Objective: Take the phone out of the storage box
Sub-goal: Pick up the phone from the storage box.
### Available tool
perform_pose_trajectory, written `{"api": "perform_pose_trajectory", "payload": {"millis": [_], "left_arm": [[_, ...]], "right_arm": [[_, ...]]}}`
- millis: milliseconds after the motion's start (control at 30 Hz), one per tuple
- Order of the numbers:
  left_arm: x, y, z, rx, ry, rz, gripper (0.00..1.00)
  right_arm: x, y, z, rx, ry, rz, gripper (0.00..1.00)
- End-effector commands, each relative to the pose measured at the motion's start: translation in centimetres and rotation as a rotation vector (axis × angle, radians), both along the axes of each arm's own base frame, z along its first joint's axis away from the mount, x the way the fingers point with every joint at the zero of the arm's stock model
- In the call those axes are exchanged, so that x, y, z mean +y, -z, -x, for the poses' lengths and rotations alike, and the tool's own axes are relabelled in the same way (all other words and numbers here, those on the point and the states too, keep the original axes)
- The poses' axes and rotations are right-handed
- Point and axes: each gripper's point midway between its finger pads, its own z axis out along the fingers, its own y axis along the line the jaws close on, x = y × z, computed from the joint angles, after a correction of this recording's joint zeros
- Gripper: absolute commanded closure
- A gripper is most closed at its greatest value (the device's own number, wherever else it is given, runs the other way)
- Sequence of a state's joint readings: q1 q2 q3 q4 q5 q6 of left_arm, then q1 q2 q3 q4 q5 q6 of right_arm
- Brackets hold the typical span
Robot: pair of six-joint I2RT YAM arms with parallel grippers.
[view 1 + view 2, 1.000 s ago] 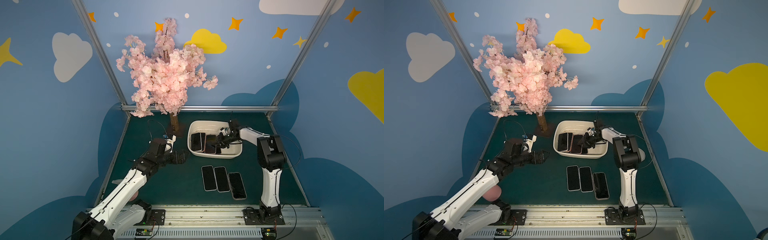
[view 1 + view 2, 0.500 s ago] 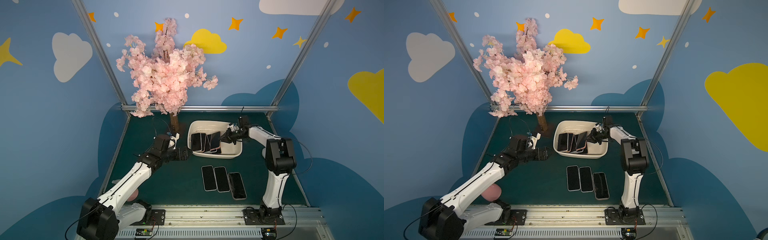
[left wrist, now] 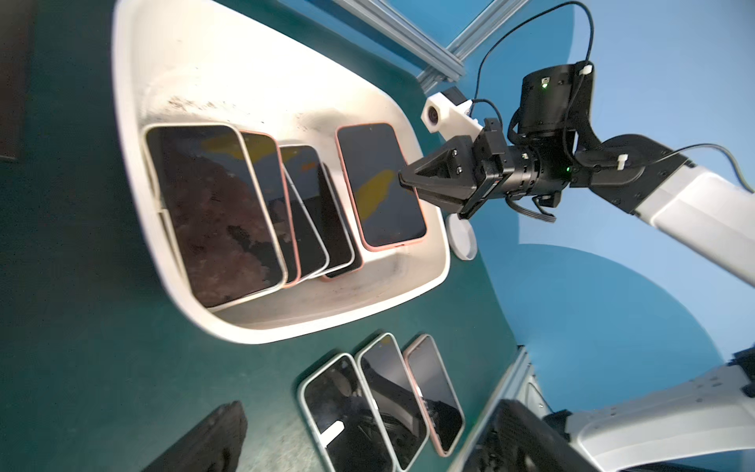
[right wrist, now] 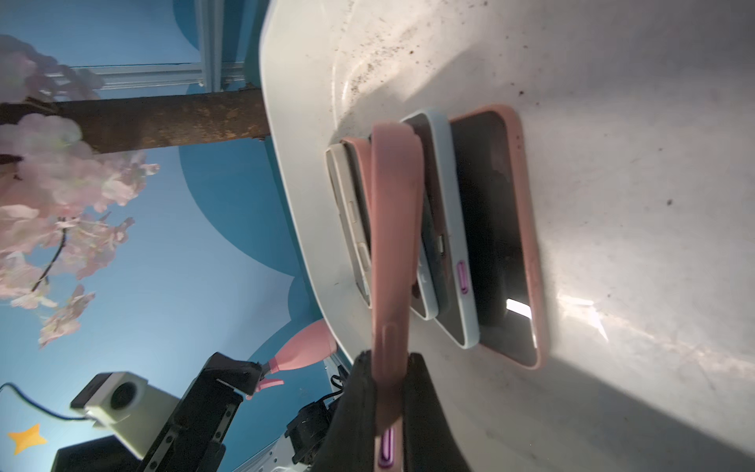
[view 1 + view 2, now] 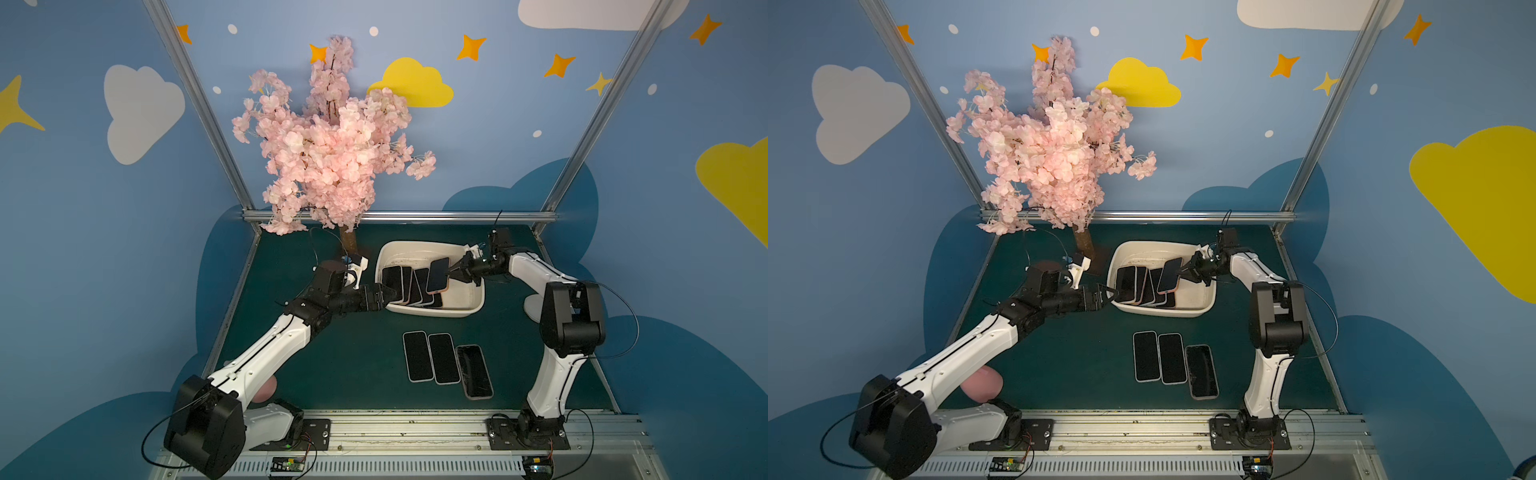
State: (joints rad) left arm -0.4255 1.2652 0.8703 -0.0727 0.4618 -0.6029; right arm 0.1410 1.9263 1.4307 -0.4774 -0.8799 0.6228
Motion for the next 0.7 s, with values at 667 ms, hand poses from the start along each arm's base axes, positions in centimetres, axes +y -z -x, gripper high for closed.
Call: {"api": "perform_pose_trajectory", "payload": {"millis": [667], "left_arm": [[-9.1, -7.5, -2.0, 0.032, 0.221, 0.441, 0.0]], "right_arm": [[5.8, -17.7, 11.2, -0.238, -0.342, -0.371, 1.0]]}}
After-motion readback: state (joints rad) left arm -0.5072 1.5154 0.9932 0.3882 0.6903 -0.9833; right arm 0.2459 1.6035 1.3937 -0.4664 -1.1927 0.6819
